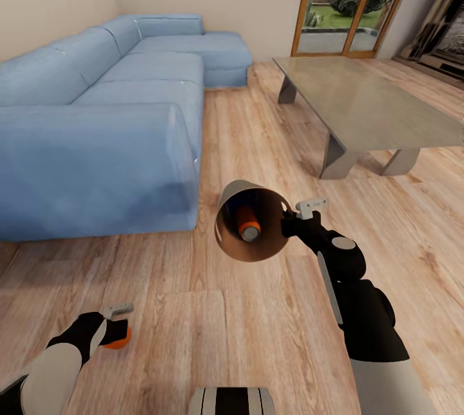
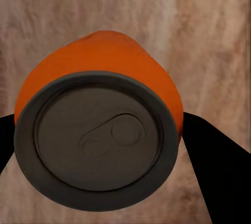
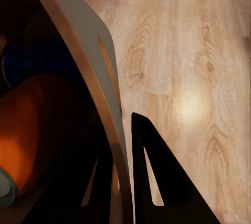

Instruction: Put the three can of soda from the living room inside the tash can in the kitchen.

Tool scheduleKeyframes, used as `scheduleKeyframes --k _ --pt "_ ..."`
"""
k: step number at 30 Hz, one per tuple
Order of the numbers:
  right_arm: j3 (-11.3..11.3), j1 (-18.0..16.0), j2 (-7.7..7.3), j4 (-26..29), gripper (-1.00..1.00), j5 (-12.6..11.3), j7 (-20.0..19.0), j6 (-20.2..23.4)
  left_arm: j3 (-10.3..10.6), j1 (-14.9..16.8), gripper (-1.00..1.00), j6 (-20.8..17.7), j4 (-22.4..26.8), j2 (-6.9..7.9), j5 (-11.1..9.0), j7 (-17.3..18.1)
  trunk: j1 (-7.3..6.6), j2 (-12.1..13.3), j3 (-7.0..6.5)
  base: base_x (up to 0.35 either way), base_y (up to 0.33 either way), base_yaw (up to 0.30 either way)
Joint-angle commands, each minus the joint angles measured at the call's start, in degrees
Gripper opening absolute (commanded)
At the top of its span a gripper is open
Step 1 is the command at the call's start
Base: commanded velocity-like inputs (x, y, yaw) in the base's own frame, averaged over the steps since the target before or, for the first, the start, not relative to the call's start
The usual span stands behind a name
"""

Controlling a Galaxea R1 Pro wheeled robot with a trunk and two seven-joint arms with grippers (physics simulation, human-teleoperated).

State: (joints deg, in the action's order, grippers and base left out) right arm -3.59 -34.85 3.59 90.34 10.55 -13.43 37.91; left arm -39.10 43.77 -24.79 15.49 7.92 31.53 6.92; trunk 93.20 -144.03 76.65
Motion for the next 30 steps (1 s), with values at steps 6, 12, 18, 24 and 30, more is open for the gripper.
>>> scheduleKeyframes --k 6,12,18,24,30 --pt "0.0 0.0 0.06 -0.1 -1.0 -0.5 -0.3 0.2 0.0 0.0 -1.0 -0.4 -0.1 -0.01 0.1 0.8 -0.16 0.1 -1.34 0.0 0.0 0.0" --pt "0.0 0.1 0.02 -0.1 -1.0 -0.1 -0.3 4.7 0.0 0.0 -1.0 -0.9 -0.2 -0.01 0.2 1.0 -0.31 0.2 -2.67 0.0 0.0 0.0" --pt "0.1 0.2 0.02 -0.1 -1.0 0.1 -0.3 11.1 -0.1 0.2 -1.0 -1.4 -0.3 -0.08 0.2 1.1 -0.47 0.2 -4.0 0.0 0.0 0.0" --pt "0.2 0.3 -0.34 0.2 -1.0 0.4 -0.2 13.6 -0.1 0.4 -1.0 -3.6 0.0 -0.09 0.2 2.7 -0.62 0.3 -5.33 0.0 0.0 0.0" --pt "1.0 1.1 -0.57 0.2 -1.0 1.3 -0.2 13.9 -0.1 0.6 -1.0 -5.2 0.1 -0.02 0.3 5.2 -0.78 0.4 -6.66 0.0 0.0 0.0"
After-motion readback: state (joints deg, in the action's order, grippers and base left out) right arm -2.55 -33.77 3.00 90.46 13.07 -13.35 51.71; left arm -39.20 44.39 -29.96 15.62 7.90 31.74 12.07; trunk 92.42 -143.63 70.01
